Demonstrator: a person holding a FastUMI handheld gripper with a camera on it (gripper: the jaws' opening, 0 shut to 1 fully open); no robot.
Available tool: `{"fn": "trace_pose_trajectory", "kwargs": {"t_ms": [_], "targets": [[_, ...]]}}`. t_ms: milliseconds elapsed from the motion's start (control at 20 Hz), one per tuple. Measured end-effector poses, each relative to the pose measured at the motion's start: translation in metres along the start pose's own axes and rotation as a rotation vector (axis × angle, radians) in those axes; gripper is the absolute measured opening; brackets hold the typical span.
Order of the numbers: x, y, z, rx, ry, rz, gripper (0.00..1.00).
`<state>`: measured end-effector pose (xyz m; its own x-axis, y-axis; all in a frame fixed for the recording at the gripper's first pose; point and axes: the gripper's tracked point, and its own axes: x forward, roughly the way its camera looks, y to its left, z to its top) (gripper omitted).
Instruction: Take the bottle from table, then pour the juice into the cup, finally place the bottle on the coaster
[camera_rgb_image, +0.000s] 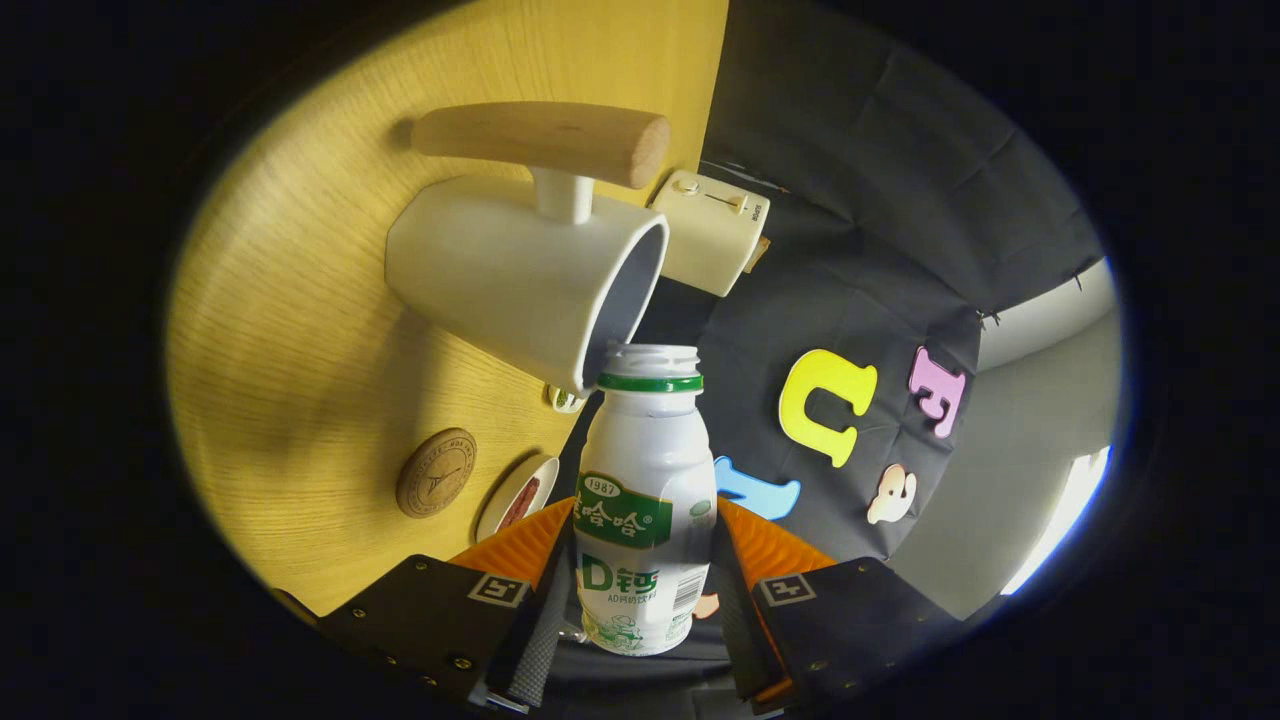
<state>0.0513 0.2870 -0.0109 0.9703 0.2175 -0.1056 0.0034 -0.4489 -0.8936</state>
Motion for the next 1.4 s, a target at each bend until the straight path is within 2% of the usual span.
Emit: {"fn": "trace_pose_trajectory", "kwargs": {"t_ms": [650,1150,1400], "targets": [[0.003,0.009,-0.003,0.202,-0.019,0.047,0.68],[0.003,0.015,-0.002,0.358,-0.032,0.020,0.68],[0.004,0.020,-0.005,0.450,-0.029,0.042,0.68]]}}
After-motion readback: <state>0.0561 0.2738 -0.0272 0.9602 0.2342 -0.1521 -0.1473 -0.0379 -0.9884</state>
